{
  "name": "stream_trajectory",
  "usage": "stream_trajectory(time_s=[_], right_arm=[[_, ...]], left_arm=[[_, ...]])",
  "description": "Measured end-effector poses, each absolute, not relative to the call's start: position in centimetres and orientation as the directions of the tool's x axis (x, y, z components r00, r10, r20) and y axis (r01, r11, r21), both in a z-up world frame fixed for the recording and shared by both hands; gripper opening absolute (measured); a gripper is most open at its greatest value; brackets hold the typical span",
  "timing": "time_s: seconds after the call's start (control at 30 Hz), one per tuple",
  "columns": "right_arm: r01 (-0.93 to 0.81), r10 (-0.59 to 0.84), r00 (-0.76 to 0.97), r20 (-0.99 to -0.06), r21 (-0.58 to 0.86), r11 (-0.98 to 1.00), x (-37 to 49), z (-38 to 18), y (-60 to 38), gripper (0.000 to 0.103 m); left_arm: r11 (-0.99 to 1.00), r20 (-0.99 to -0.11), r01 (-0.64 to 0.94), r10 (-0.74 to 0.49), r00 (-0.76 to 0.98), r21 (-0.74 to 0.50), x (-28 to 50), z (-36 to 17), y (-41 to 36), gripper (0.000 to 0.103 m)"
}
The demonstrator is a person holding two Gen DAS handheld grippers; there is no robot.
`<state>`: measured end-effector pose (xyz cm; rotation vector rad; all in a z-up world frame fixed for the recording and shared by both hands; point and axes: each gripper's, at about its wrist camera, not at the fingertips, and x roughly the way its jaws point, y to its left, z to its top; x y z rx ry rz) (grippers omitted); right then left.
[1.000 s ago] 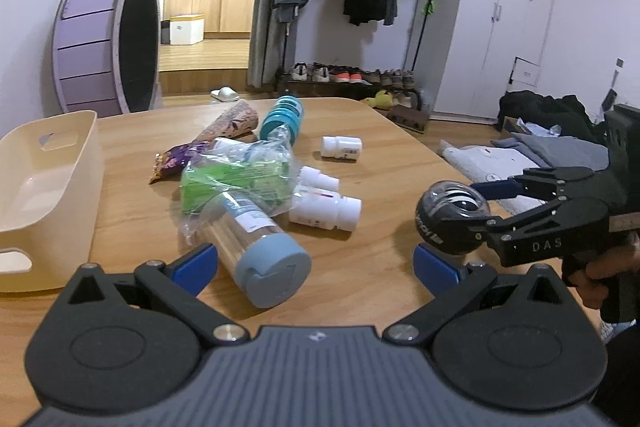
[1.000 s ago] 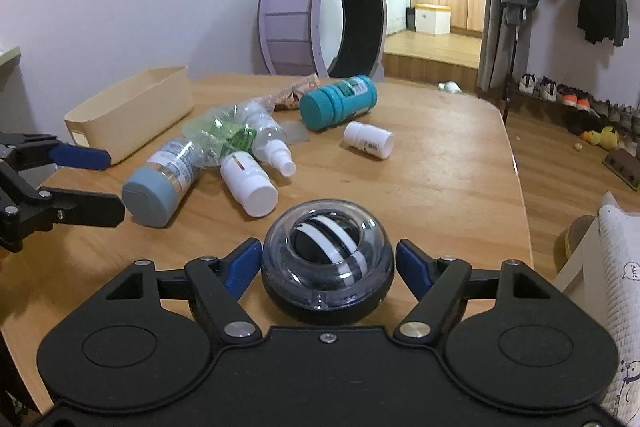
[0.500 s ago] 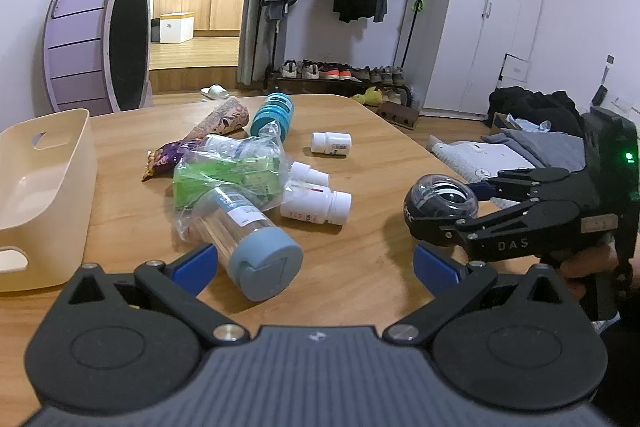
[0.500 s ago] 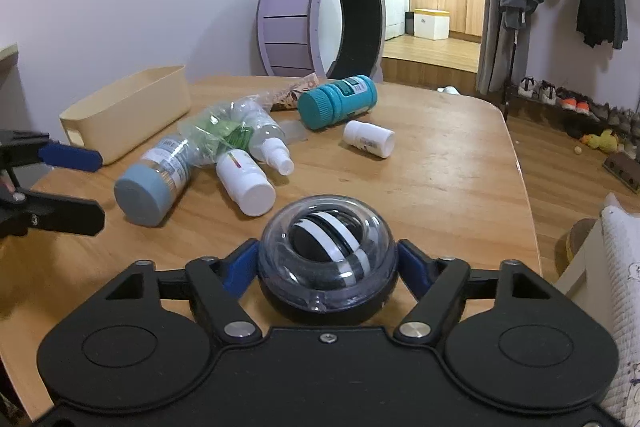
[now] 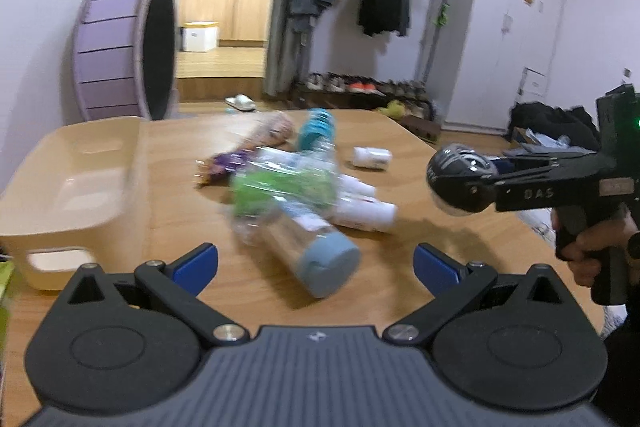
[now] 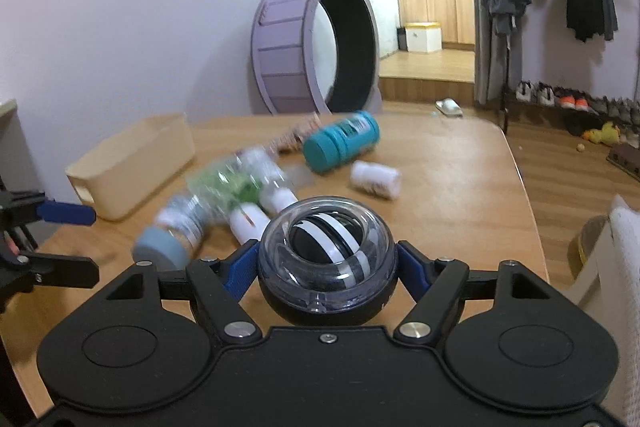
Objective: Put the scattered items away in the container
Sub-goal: 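Lift the power ball with the right gripper and carry it toward the basket, then lower the power ball into the cream basket and open the right gripper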
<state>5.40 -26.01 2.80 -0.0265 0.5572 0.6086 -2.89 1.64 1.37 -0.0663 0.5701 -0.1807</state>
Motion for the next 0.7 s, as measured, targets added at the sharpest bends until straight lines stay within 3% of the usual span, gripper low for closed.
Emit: stream_trajectory(time_s=[0.47, 0.7], right_arm=[[-0.75, 0.717, 0.556, -0.42, 0.119, 0.651, 7.7, 8.4, -13.1, 0.071], [-0.851, 0.784, 0.428, -0.45, 0.093, 0.517, 8.9, 8.4, -4.0, 0.071]], left_arm=[[0.978, -0.502, -0.192, 0.124, 0.856, -0.085, -6.4, 4.8, 12.7, 0.103], [0.966, -0.486, -0.247, 0.178, 0.856, -0.081, -7.8, 5.4, 15.7, 0.103]])
